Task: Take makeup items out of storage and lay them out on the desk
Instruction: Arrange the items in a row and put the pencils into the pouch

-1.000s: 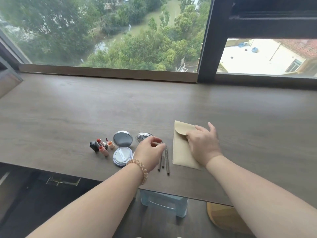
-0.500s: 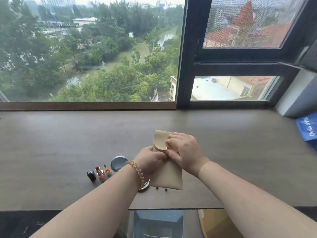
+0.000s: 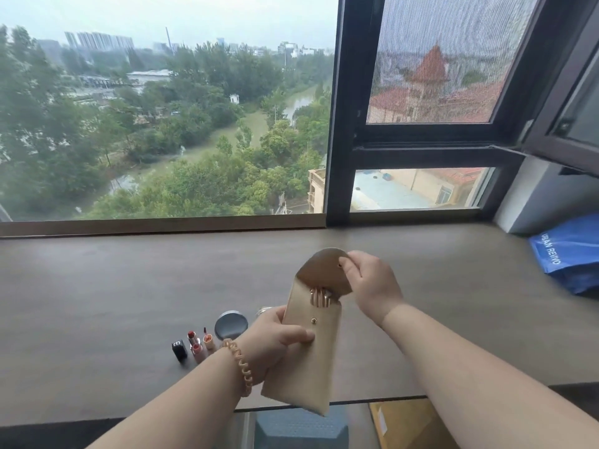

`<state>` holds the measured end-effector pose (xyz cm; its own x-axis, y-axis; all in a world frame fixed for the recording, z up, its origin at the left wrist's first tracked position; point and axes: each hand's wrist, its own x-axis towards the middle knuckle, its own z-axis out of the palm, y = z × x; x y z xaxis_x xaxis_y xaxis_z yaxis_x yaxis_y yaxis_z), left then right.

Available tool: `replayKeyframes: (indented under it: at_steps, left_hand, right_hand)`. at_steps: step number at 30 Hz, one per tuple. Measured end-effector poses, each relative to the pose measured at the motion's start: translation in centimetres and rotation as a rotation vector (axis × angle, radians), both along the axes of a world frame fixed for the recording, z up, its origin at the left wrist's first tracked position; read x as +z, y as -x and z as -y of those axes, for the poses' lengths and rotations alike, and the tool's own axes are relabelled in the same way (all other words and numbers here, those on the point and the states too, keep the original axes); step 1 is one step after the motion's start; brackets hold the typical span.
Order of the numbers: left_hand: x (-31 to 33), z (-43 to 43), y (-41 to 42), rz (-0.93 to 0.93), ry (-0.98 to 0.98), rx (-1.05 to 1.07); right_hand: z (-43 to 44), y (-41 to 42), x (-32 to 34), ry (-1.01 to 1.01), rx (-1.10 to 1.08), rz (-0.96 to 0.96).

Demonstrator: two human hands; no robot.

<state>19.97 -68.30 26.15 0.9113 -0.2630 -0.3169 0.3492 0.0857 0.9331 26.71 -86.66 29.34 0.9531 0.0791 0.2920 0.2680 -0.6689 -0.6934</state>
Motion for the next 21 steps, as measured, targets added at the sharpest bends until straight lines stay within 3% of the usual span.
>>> replayKeyframes:
  at_steps: [2, 4, 8, 11, 14, 21]
  left_hand:
    - [0.6, 0.2, 0.0, 0.015, -0.019, -0.053]
    - [1.1, 0.6, 0.2, 0.007, -0.021, -0.104]
    - [1.8, 2.3, 0.0, 0.017, -0.016, -0.129]
    - [1.8, 3.6, -0.5, 0.022, -0.020, -0.084]
    - [1.9, 4.7, -0.8, 0.039, 0.003, -0.025]
    - [1.9, 5.5, -1.3, 0.096, -0.035, -0.033]
  right_hand:
    - [0.9, -0.5, 0.8, 0.066, -0.100, 0.032]
    - [1.6, -0.7, 1.0, 0.258, -0.152, 0.054]
    - [2.9, -0.1, 0.7, 0.486, -0.082, 0.204]
    - [3.9, -0.2, 1.1, 0.427, 0.114, 0.221]
    - [4.8, -0.6, 2.2, 0.305, 0.323, 0.028]
    - [5.8, -1.0, 3.5, -0.048, 0.360, -0.434]
